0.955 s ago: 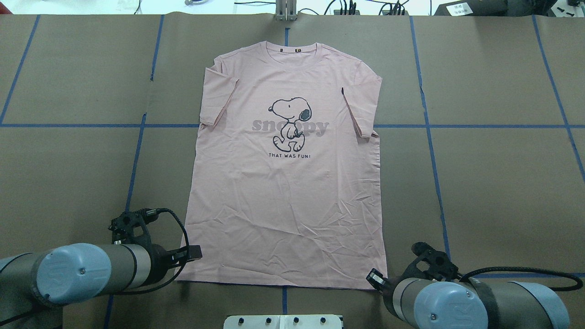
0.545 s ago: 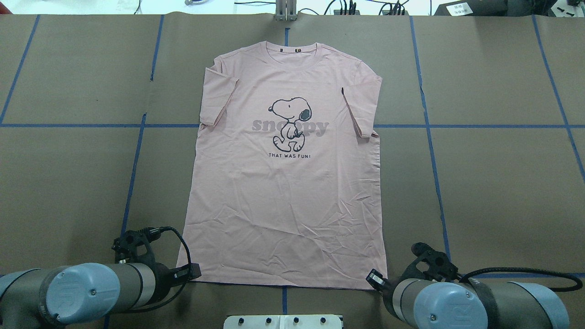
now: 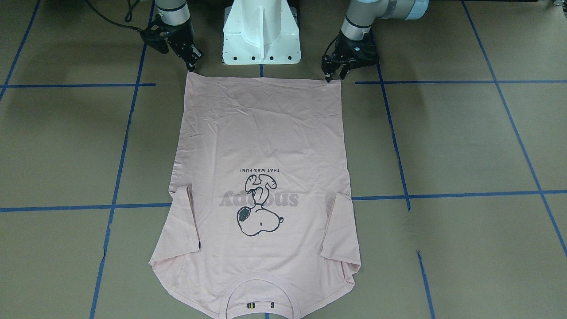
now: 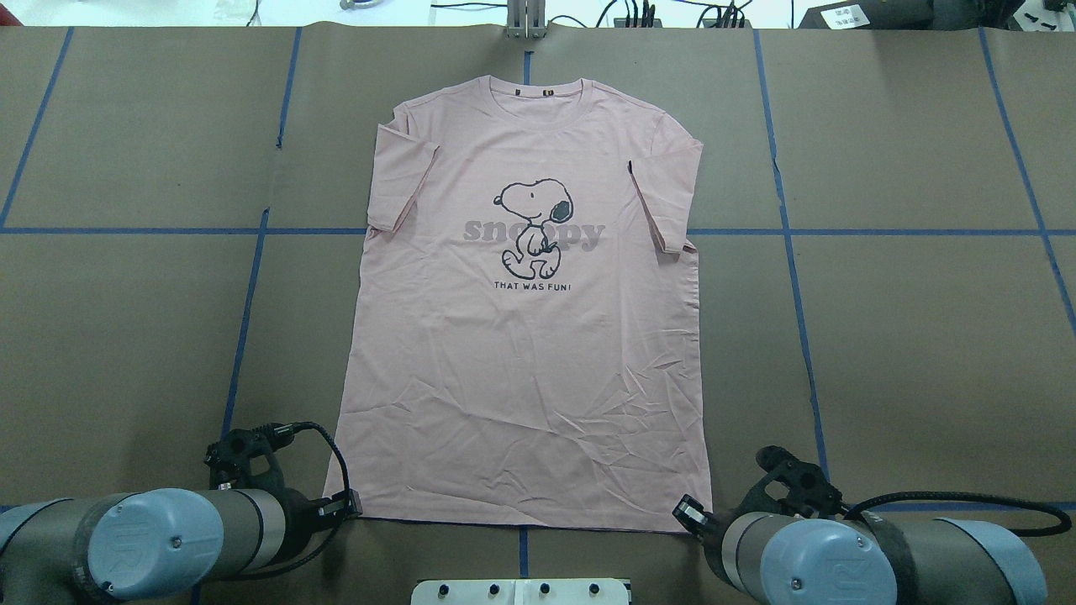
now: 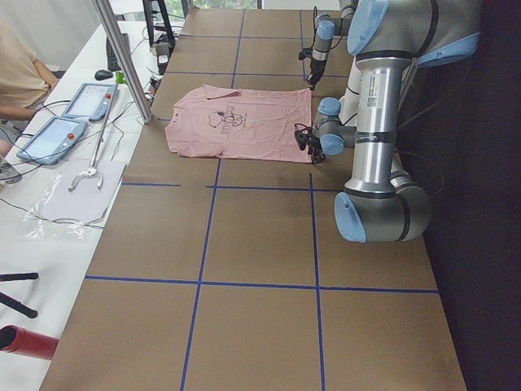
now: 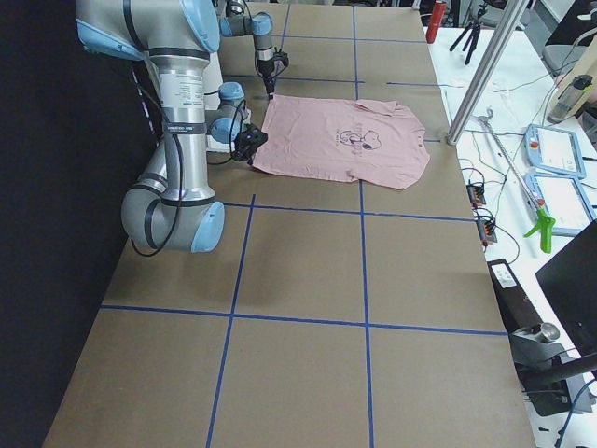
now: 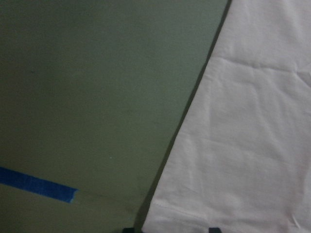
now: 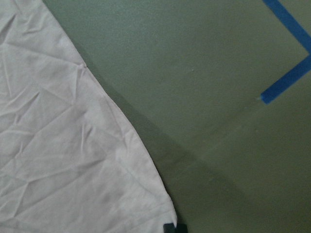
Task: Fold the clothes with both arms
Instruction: 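Lower the left gripper to the other hem corner and grasp both hem corners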
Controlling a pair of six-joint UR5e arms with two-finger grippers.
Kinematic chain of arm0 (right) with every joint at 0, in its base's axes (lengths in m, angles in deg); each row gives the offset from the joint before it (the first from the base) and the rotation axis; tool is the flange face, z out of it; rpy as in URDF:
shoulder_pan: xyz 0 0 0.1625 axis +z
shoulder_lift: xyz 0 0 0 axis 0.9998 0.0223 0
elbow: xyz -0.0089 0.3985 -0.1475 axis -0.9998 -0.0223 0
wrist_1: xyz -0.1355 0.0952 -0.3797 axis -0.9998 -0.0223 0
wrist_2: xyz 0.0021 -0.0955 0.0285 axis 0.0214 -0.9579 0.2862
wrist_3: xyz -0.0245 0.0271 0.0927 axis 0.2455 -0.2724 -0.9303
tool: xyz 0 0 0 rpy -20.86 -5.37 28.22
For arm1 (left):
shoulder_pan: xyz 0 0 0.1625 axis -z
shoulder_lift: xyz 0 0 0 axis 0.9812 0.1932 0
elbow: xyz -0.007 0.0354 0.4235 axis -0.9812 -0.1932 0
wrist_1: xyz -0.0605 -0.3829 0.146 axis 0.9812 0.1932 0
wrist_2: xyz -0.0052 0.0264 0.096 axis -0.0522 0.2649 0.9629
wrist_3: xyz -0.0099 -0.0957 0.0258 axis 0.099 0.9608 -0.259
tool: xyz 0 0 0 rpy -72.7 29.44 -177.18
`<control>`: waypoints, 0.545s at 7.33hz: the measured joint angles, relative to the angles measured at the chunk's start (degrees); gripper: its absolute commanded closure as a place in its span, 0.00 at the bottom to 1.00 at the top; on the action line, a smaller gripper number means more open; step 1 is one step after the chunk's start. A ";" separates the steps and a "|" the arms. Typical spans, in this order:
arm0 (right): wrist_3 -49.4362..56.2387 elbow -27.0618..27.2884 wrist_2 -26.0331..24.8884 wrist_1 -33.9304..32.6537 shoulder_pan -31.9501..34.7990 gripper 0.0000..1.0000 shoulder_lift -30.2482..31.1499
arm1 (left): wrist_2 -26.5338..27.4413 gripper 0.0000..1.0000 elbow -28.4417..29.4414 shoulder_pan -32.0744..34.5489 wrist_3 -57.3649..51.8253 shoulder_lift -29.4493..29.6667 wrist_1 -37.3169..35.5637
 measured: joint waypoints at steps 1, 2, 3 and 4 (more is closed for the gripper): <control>0.00 -0.01 0.00 -0.02 0.01 1.00 0.04 | 0.00 0.76 -0.01 0.01 -0.05 -0.04 -0.28; 0.00 -0.03 0.00 -0.02 0.04 1.00 0.06 | 0.00 1.00 -0.02 0.01 -0.08 -0.06 -0.39; 0.00 -0.05 0.00 -0.03 0.08 1.00 0.07 | 0.00 1.00 -0.03 0.01 -0.09 -0.07 -0.43; 0.00 -0.06 0.00 -0.02 0.11 1.00 0.07 | 0.00 1.00 -0.09 0.06 -0.10 -0.06 -0.45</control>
